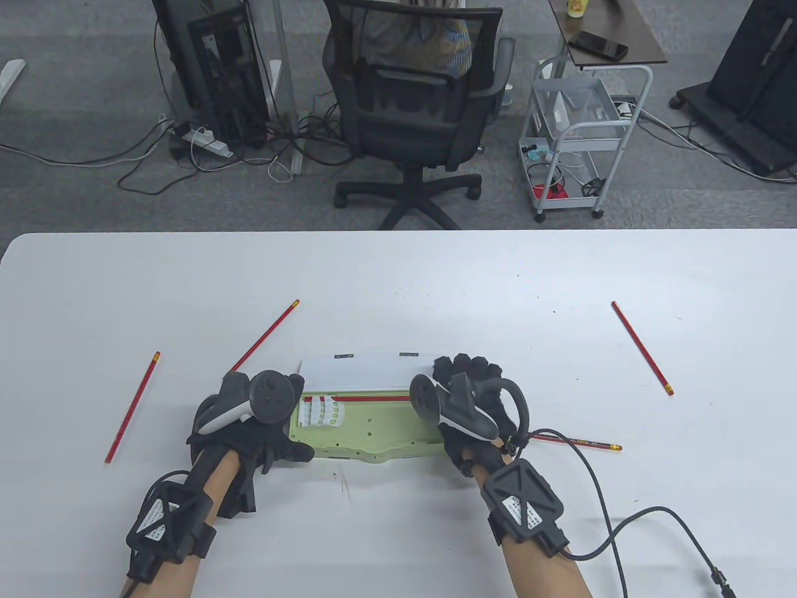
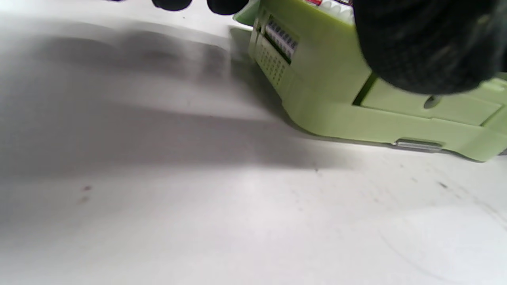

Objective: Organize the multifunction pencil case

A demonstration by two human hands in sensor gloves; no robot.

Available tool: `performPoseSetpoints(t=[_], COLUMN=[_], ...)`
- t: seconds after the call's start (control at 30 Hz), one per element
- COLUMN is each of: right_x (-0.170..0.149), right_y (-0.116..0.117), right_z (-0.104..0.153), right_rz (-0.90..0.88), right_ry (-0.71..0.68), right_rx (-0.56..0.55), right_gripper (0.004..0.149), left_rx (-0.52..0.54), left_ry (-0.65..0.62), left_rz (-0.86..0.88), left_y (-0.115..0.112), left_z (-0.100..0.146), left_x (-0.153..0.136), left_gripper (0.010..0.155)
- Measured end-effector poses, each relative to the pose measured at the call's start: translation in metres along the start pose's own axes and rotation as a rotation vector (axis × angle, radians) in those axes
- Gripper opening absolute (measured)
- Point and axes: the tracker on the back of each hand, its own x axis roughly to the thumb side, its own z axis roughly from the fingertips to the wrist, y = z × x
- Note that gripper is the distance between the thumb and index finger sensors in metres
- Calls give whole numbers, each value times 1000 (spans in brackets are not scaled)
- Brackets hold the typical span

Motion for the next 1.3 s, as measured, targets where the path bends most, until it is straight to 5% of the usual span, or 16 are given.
performPoseSetpoints(t=[0.33,0.63,0.93,1.3], right_x=[-29,-105,-155,-179], right_y=[-18,-38,-6,34], right_z=[12,56,90,98], right_rz=[-84,-80,-24,70], right_ry=[19,74,114,149], right_rx=[-26,17,151,260], right_gripper=[67,63,60,54], left_rx=[-2,-2,-2,-3], left_ry=[0,3,5,5], left_rz=[-4,-6,-8,-7], left_y=[0,1,1,1], left_z=[0,0,0,0], left_x=[0,0,0,0], left_gripper=[116,116,116,116])
